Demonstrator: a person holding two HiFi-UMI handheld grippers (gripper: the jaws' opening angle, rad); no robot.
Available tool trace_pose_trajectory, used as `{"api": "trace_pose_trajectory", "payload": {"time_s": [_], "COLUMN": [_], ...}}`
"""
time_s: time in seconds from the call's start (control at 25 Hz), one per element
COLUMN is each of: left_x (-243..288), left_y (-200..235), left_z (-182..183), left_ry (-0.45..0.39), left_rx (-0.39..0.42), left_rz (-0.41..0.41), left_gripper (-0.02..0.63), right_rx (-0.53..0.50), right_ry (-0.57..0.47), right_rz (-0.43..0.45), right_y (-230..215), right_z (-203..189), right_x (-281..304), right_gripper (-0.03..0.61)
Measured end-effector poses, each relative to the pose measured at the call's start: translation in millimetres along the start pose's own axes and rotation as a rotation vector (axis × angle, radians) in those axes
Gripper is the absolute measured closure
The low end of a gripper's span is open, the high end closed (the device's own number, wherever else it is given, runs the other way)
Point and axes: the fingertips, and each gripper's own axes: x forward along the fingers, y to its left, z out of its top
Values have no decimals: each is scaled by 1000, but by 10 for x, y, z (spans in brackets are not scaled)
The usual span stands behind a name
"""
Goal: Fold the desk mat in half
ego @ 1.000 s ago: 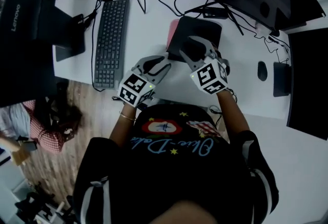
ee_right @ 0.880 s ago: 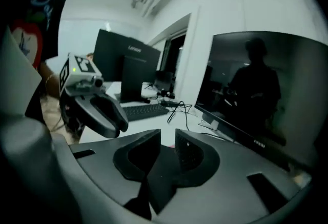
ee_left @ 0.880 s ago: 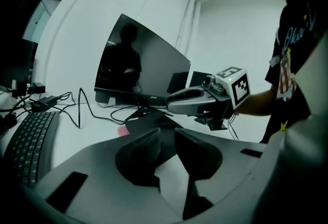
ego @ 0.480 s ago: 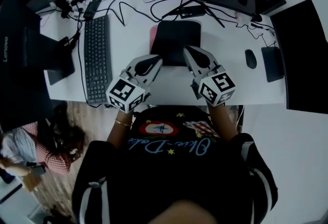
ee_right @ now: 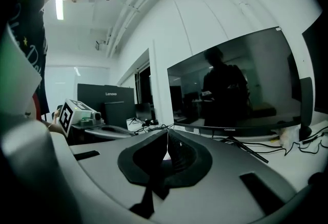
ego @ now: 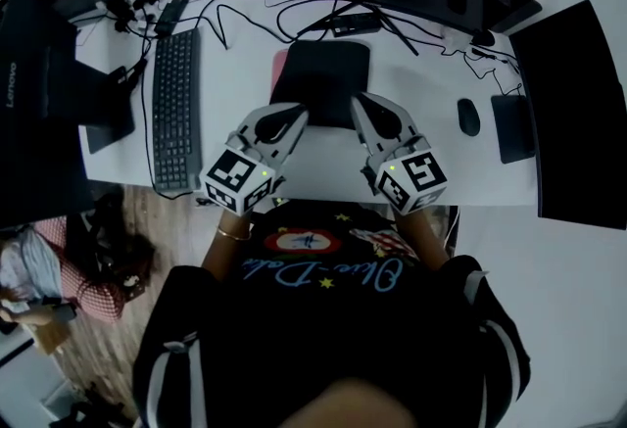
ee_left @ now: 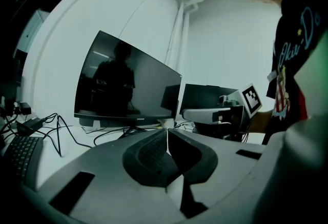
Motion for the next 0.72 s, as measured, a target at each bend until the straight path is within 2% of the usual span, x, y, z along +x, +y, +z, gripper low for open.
{"api": "trace_pose_trajectory", "payload": {"time_s": [0.32, 0.72], "left_x": [12, -42], "left_y": [-66, -49], "left_z": [14, -16], "left_ry": [1, 8], "left_rx": [3, 2], "left_rz": [28, 70], "left_gripper": [604, 604], "right_rx": [-28, -13], "right_ry": [4, 14], "right_rz": [33, 65], "right_y": [-19, 4], "right_z": [0, -49], "right_x": [-38, 2], "right_gripper": [578, 578]}}
